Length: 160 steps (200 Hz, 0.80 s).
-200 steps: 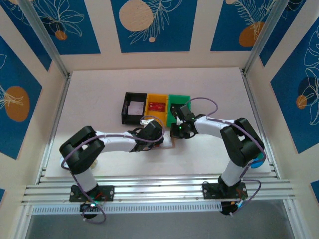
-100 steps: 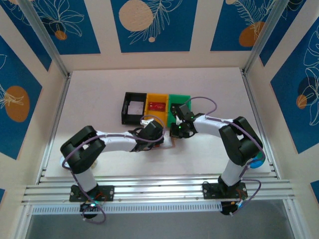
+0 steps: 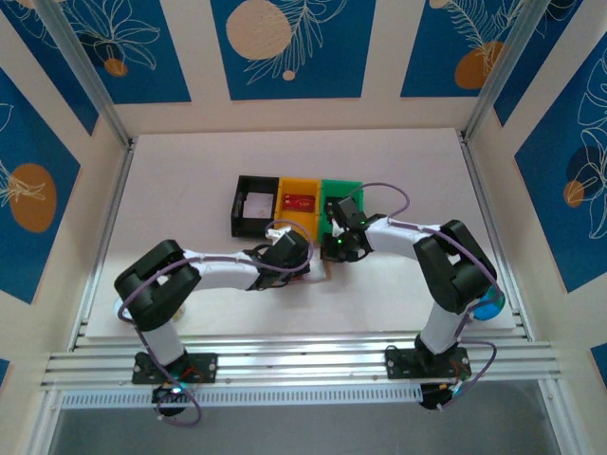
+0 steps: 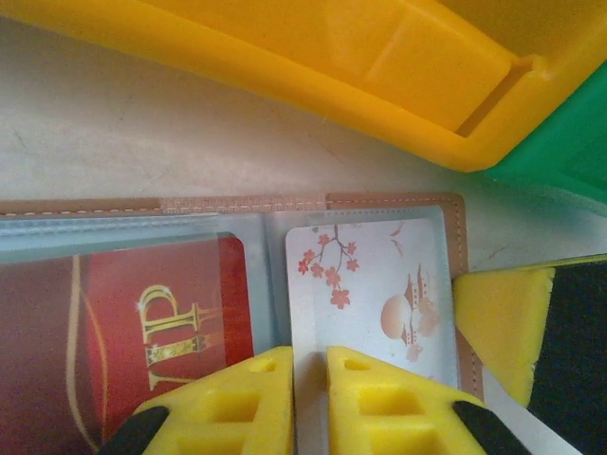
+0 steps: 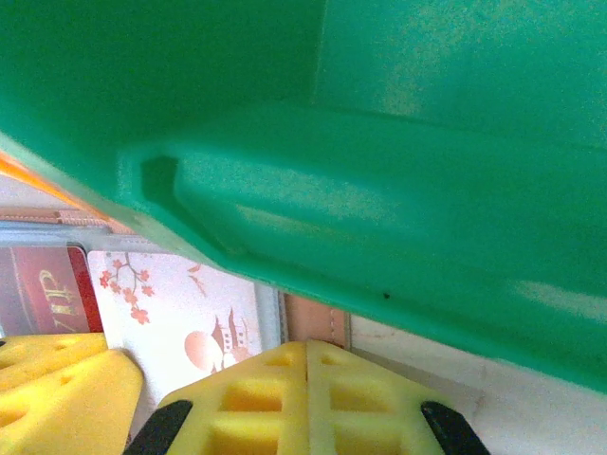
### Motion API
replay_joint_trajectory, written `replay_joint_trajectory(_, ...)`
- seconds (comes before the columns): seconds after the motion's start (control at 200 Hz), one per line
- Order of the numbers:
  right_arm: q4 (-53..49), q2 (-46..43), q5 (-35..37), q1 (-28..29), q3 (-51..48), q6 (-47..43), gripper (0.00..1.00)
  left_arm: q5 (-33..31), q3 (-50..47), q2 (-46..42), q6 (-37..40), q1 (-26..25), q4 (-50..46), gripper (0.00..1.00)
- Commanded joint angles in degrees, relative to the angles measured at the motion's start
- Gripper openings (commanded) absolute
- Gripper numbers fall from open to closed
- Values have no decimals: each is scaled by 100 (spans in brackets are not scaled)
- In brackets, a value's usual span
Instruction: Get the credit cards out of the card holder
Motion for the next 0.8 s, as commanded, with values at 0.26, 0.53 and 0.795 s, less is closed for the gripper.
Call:
replay_joint_trajectory(0.26,-40,241,-357,181,48,-77,0,-86,-338,-276,-174,-78,608,2)
replay_joint_trajectory(0.53,-40,267,-367,179,63,-77,0,-127,-404,-512,-203,-75,633,0)
replay_joint_trajectory(0.795,-49,291,-369,179,74,-75,0,-163,-475,-784,-126,-80,479,0)
